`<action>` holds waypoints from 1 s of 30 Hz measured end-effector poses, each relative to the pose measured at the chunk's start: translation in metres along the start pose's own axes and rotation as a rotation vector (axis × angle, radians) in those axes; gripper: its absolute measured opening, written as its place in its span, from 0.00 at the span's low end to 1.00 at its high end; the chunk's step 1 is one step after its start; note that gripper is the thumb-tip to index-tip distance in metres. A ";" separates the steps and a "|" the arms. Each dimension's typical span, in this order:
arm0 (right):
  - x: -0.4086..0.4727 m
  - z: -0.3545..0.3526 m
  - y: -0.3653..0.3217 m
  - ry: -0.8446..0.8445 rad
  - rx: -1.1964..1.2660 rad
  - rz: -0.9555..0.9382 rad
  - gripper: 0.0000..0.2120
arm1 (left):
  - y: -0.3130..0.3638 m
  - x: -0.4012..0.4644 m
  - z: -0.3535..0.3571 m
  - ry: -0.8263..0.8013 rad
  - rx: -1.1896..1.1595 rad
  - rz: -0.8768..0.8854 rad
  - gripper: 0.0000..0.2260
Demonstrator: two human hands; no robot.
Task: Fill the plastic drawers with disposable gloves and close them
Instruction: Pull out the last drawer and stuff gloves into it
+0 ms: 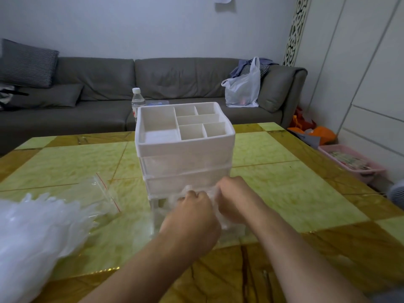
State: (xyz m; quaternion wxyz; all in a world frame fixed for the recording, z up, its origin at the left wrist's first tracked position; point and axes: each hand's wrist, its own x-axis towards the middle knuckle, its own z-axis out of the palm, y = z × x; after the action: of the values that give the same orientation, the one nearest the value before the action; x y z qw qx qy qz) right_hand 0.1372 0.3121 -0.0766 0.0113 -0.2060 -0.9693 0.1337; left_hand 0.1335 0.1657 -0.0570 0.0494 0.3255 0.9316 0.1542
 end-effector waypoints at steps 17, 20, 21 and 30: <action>-0.001 0.012 -0.002 0.095 0.019 -0.095 0.10 | -0.014 0.013 0.008 -0.016 0.069 0.074 0.16; -0.005 0.008 -0.005 0.200 -0.102 -0.171 0.05 | -0.030 0.029 0.023 -0.176 0.041 -0.057 0.17; -0.005 0.009 -0.005 0.236 -0.103 -0.193 0.06 | -0.035 0.033 0.026 -0.208 0.040 -0.081 0.18; 0.004 0.021 0.015 0.408 -0.058 -0.017 0.12 | -0.049 0.049 0.035 -0.289 0.091 -0.121 0.25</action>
State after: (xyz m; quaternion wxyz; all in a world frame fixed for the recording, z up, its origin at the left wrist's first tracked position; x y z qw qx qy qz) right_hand 0.1380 0.3214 -0.1007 0.2028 -0.2207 -0.9521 0.0608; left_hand 0.0730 0.1689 -0.1057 0.1771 0.2894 0.9388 0.0602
